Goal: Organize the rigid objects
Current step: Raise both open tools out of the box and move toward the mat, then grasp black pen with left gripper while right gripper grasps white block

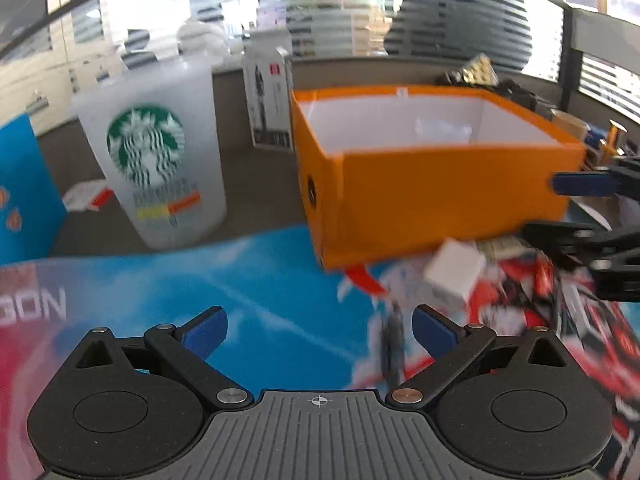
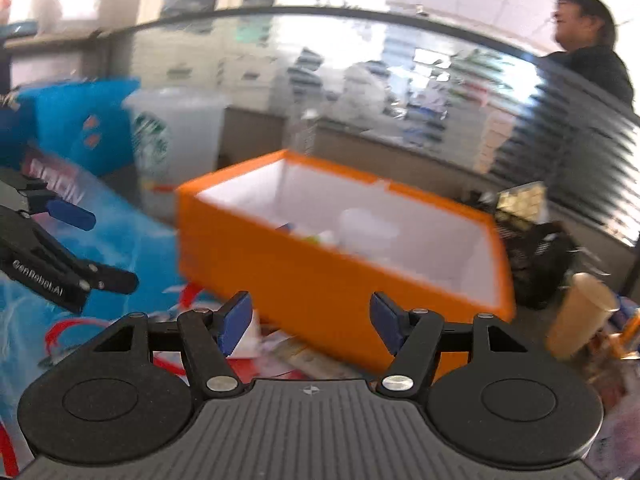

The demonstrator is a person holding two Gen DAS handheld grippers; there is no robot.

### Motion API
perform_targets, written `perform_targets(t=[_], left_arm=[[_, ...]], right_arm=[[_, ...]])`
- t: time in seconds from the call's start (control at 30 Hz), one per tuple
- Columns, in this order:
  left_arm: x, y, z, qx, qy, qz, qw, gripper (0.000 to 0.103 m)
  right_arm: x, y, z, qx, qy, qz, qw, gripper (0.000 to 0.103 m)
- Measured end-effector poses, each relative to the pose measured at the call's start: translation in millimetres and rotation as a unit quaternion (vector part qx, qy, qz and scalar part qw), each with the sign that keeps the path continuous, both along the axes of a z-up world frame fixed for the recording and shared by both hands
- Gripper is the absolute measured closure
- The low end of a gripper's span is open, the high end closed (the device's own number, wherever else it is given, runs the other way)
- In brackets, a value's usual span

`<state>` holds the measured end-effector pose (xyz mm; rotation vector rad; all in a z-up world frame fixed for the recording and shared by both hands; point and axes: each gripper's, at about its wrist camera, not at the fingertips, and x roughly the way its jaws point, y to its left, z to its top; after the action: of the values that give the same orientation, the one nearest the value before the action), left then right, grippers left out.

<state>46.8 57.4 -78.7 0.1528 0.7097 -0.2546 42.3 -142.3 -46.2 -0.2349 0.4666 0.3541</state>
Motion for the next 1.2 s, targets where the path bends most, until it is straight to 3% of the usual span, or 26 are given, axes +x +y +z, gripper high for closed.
perform_targets(t=[0.17,0.33,0.47,0.6,0.87,1.03,1.17,1.2], left_arm=[[-14.2,-4.8,-18.4,0.006,0.013,-0.035,0.9993,0.002],[-21.8,-6.1,-27.6,-0.011,0.024,-0.063,0.9976,0.002],[-24.3,-6.5,-33.5,-0.021,0.029,-0.076,0.9965,0.002],[-26.4,-9.2,-37.7,-0.019,0.020,-0.082,0.9962,0.002],[-29.1,-11.7,-41.5,-0.028,-0.008,-0.106,0.9940,0.003],[-31.8,-14.0,-40.4,-0.030,-0.018,-0.115,0.9927,0.016],[-32.2,-13.5,-38.9,-0.034,-0.027,-0.116,0.9923,0.040],[-32.0,-13.4,-38.5,-0.033,-0.029,-0.112,0.9927,0.050]], right_arm=[[6.8,17.6,-23.1,0.027,0.027,0.024,0.999,0.036],[14.3,23.0,-34.2,0.058,0.048,0.045,0.996,0.039],[19.6,28.3,-34.6,0.051,0.045,0.053,0.996,0.040],[27.6,33.1,-38.2,0.038,0.054,0.058,0.996,0.050],[31.0,32.4,-43.9,0.029,0.047,0.058,0.997,0.049],[26.9,37.3,-44.5,0.010,0.041,0.055,0.998,0.053],[25.4,35.2,-44.7,0.015,0.040,0.052,0.998,0.053],[24.9,34.6,-44.6,0.015,0.041,0.051,0.998,0.053]])
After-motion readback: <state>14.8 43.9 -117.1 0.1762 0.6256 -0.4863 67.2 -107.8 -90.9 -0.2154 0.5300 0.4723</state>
